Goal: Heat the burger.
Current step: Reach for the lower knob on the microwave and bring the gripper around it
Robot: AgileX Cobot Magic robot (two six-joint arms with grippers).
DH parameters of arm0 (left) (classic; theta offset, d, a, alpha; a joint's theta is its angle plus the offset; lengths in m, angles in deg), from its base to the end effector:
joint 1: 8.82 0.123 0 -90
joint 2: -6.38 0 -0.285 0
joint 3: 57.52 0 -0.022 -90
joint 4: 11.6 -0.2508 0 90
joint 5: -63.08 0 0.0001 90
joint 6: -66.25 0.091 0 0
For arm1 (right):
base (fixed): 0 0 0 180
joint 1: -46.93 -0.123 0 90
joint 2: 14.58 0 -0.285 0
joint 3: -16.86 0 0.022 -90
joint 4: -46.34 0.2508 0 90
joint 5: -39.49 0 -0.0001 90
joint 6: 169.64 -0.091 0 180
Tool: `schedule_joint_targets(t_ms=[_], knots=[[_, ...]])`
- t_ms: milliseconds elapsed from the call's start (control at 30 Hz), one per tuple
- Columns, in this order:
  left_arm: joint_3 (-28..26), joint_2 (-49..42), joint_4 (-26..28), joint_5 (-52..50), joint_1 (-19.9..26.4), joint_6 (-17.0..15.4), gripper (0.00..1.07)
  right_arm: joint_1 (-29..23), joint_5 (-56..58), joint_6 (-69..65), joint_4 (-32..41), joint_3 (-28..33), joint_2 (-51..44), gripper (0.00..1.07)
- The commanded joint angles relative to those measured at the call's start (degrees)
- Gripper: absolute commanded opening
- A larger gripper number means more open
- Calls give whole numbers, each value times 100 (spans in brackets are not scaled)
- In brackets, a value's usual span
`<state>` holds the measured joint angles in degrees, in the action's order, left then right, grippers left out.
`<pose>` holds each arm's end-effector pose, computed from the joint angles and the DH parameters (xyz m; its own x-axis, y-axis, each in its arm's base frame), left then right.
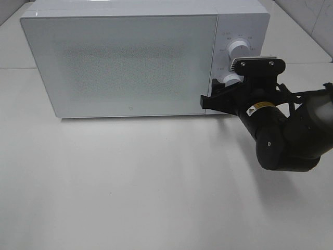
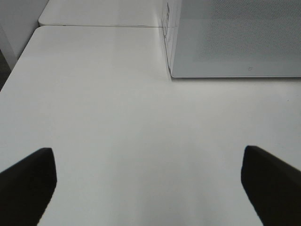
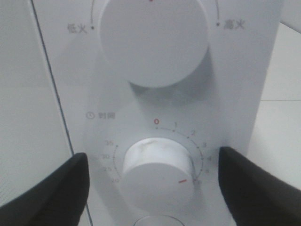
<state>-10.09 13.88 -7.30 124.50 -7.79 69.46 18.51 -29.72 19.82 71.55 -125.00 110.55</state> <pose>-0.0085 -0.0061 0.2820 -0.4418 0.0121 -0.8970 0.0500 0.9987 -0.0112 0.3165 0.1301 0.1134 -0.0925 -0.0496 -0.9945 -0.0883 0.9952 -0.0414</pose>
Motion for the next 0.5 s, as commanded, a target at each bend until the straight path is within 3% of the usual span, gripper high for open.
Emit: schedule_joint_targets(t_ms=[33, 100, 167, 200, 267, 333, 367, 500], knots=[[17, -80, -11, -6, 11, -29, 100, 11, -1238, 52, -69, -63, -17, 73], [17, -80, -11, -6, 11, -29, 100, 11, -1238, 52, -69, -63, -17, 71], [17, -80, -11, -6, 11, -29, 100, 11, -1238, 52, -69, -63, -17, 57], [17, -80, -11, -6, 11, -29, 100, 11, -1238, 52, -69, -63, -17, 57], [17, -80, -11, -6, 11, -29, 100, 11, -1243, 52, -69, -63, -17, 45], [17, -80, -11, -6, 11, -29, 100, 11, -1255, 52, -69, -63, -17, 41], [17, -80, -11, -6, 11, -29, 100, 11, -1255, 46, -69, -63, -17, 31], [17, -80, -11, -6, 11, -29, 100, 11, -1255, 6, -69, -63, -17, 20]])
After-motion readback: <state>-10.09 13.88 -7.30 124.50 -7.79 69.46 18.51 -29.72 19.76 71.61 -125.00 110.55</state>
